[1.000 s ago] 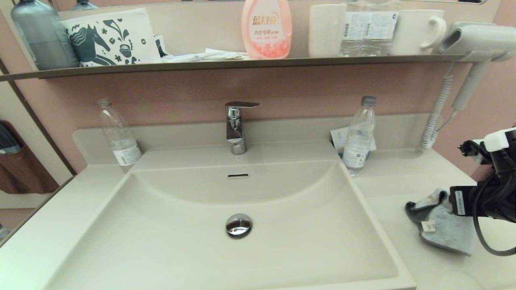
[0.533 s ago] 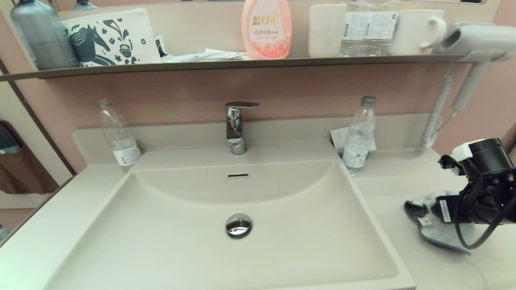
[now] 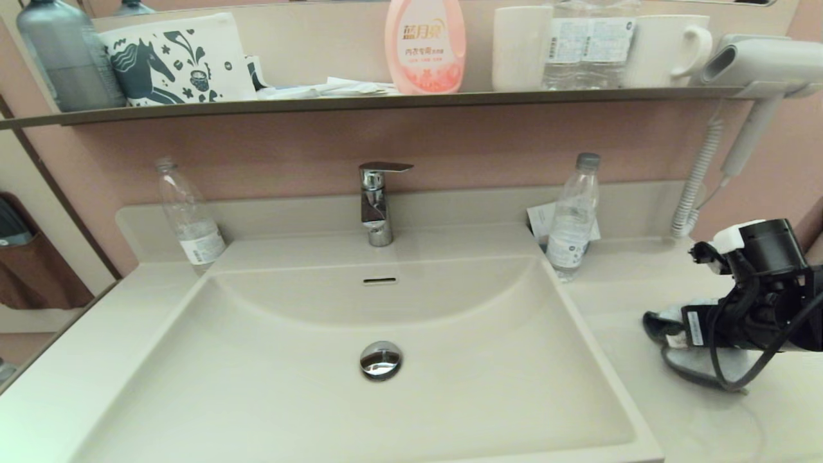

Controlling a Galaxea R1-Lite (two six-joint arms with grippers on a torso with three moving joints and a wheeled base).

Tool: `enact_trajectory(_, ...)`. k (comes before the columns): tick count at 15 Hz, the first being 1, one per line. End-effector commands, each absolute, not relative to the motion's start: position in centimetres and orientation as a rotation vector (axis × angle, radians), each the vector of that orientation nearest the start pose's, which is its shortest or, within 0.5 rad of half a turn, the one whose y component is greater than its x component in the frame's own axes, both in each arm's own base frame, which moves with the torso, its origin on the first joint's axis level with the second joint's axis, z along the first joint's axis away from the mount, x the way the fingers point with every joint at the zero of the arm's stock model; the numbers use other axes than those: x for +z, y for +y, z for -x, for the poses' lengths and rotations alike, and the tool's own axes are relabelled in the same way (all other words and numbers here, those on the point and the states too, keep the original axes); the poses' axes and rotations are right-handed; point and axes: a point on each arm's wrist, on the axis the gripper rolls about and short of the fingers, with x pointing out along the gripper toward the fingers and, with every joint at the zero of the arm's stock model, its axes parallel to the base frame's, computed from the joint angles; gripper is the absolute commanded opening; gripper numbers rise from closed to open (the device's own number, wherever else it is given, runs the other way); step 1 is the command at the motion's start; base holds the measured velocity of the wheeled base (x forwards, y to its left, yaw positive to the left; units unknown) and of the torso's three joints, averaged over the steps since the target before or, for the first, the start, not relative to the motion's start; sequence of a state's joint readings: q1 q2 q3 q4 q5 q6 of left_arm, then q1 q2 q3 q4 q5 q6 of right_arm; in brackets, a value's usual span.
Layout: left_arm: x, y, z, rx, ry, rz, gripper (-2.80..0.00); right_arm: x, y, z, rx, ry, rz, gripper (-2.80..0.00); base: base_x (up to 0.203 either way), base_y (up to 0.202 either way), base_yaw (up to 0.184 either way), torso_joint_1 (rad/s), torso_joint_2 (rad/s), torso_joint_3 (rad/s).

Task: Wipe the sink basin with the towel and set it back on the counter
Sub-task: Pick up the cloth, then wipe the sink

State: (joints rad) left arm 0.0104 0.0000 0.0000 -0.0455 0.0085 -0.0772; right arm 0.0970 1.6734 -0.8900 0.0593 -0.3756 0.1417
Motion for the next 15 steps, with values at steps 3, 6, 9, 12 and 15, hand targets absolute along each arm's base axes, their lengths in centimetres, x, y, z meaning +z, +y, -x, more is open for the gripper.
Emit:
enact_trajectory(3, 8.0, 0.0, 2.3, 0.018, -0.045, 0.078, -2.80, 19.8, 1.9, -24.8, -0.253, 0.751, -0.031, -2.80, 0.000, 0.000, 0.000, 0.000, 0.00, 0.000)
enact_trajectory(6, 8.0, 0.0, 2.3, 0.018, -0.044, 0.078, -2.80, 26.2, 3.7, -23.2, -0.128, 0.696, -0.218, -2.80, 0.000, 0.000, 0.000, 0.000, 0.00, 0.000)
enact_trajectory(9, 8.0, 0.0, 2.3, 0.018, -0.045, 0.078, -2.80, 30.2, 9.2, -20.8, 0.126, 0.735, -0.384, -2.80, 0.000, 0.000, 0.000, 0.000, 0.00, 0.000)
enact_trajectory(12, 8.0, 0.0, 2.3, 0.018, -0.045, 0.078, -2.80, 30.4, 14.0, -20.9, 0.255, 0.835, -0.442, -2.80, 0.000, 0.000, 0.000, 0.000, 0.00, 0.000)
enact_trajectory(15, 8.0, 0.0, 2.3, 0.018, -0.045, 0.078, -2.80, 28.5, 16.9, -21.7, 0.286, 0.916, -0.388, -2.80, 0.000, 0.000, 0.000, 0.000, 0.00, 0.000)
